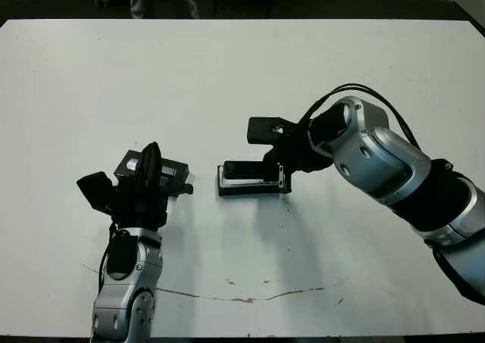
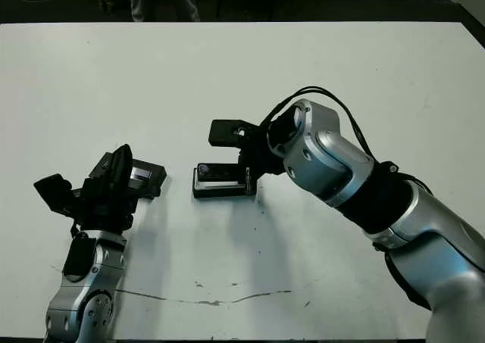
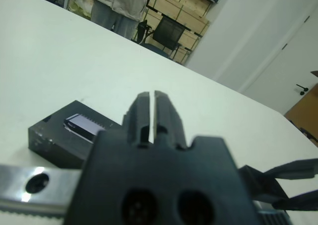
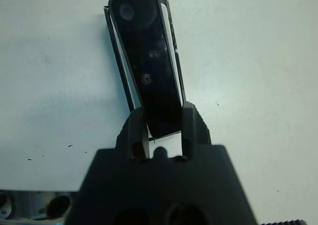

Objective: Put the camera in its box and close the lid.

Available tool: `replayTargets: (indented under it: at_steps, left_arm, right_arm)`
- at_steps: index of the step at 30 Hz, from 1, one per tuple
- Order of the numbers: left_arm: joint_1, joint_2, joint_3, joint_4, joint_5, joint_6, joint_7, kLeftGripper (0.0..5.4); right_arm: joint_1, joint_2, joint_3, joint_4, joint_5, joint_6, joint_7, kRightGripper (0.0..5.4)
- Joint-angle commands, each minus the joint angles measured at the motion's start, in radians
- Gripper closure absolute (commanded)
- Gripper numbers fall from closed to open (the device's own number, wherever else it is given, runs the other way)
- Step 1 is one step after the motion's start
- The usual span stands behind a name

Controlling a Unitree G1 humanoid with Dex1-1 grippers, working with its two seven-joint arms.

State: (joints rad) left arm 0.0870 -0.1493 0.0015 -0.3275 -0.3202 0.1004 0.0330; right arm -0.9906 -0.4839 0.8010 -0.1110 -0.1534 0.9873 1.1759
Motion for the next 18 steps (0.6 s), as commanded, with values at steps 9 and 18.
replayTargets:
  at_steps: [9,18]
  left_arm:
    - [0.023,-0.011,-0.004,0.013,0.009,0.004,0.005,5.4]
    - [0.028,-0.011,-0.01,0.009,0.014,0.002,0.015,5.4]
  right_arm:
    - [0.016,0.011,0.047,0.015,-0.008,-0.026,-0.034,5.05]
    - [0.012,0.014,0.063,0.023,-0.02,-0.059,-0.028,5.05]
